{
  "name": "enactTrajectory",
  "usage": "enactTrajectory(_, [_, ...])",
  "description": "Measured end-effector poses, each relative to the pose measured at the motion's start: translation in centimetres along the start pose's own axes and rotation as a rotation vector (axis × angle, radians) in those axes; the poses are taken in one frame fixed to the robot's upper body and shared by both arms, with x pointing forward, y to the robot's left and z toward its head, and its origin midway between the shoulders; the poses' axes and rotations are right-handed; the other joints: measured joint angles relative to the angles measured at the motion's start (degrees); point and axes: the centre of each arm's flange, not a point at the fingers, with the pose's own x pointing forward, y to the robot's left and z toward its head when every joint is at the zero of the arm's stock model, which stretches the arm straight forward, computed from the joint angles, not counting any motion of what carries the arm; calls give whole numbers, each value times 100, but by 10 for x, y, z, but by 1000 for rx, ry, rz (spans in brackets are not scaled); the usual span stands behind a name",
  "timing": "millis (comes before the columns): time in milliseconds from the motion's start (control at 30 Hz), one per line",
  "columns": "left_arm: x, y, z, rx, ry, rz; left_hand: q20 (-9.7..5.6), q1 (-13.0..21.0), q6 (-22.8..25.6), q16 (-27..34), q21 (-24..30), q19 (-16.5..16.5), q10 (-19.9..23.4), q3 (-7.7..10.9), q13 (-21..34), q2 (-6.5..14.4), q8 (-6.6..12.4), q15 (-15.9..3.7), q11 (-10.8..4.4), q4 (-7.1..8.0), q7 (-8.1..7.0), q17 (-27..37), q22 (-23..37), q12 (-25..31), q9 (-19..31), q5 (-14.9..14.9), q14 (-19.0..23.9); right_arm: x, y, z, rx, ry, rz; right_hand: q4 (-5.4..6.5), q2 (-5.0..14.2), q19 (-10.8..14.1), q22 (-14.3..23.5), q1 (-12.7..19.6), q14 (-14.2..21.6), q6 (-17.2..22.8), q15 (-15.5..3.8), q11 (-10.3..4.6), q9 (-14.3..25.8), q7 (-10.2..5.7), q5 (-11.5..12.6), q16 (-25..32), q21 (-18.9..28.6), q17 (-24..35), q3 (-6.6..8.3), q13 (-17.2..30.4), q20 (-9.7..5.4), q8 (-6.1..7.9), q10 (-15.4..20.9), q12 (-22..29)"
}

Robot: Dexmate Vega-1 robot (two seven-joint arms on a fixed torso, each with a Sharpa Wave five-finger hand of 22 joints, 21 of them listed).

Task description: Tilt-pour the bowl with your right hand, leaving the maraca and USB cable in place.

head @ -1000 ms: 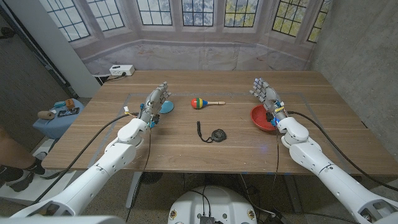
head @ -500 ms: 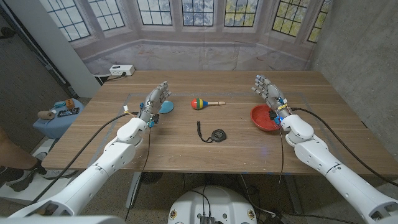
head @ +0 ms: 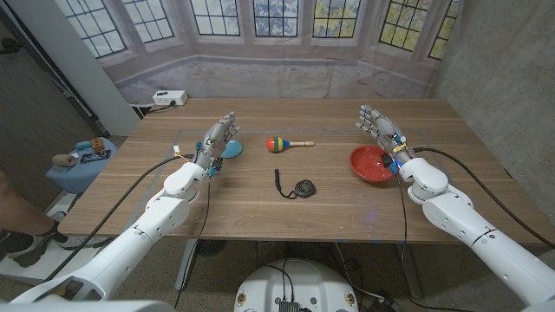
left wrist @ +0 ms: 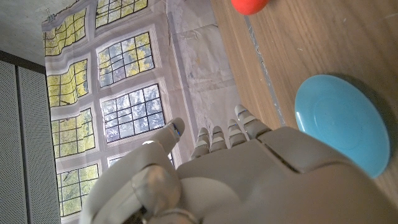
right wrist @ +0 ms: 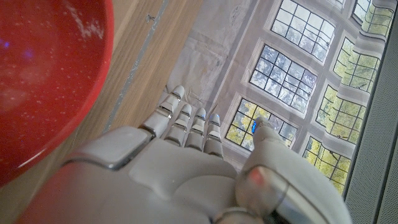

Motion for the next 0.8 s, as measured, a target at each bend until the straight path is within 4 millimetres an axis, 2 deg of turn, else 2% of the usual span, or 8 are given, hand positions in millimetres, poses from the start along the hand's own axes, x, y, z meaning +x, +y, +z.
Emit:
enactTrajectory(167, [0,0,0,0,-1,-5,0,0,42,0,0,0,0,7,0,0,0,-21,0,-6,18,0,0,0,0,0,21,-3,-2,8,-26,-1,12,-71,-16,2,0,87,31,74,31,30,0,73,-23,22,0,0,24,0,2,22,30,6])
enactTrajectory(267, [0,0,0,0,-1,-9,-21,0,42,0,0,21,21,0,0,0,0,0,-21,-48,18,0,0,0,0,0,43,-4,-3,14,-38,-8,19,-108,-38,73,0,112,56,92,7,31,0,51,-23,22,0,0,29,0,10,30,31,22])
enactTrajectory(300, [0,1,1,4,-1,-9,-21,0,55,0,0,21,25,7,0,0,0,2,-19,-55,6,0,0,0,0,0,45,-5,-5,9,-58,27,12,-120,-8,73,0,140,56,92,7,31,-1,51,-23,22,0,0,39,0,10,44,31,22])
enactTrajectory(600, [3,2,2,9,-5,-21,20,31,114,0,0,62,66,6,-1,-31,0,-11,-4,-101,28,0,-1,0,-1,22,94,-11,-14,19,-109,37,20,-198,-31,73,-1,222,74,123,-12,30,-1,82,-26,22,0,1,55,0,10,44,93,34])
enactTrajectory(800, [7,1,4,15,-10,-26,20,53,145,0,0,61,84,6,-1,-53,0,20,-22,-135,-2,0,-1,0,-1,22,125,-16,-24,17,-156,78,1,-276,-20,146,-1,331,131,210,-8,0,-2,80,-46,53,39,1,103,0,0,44,184,44])
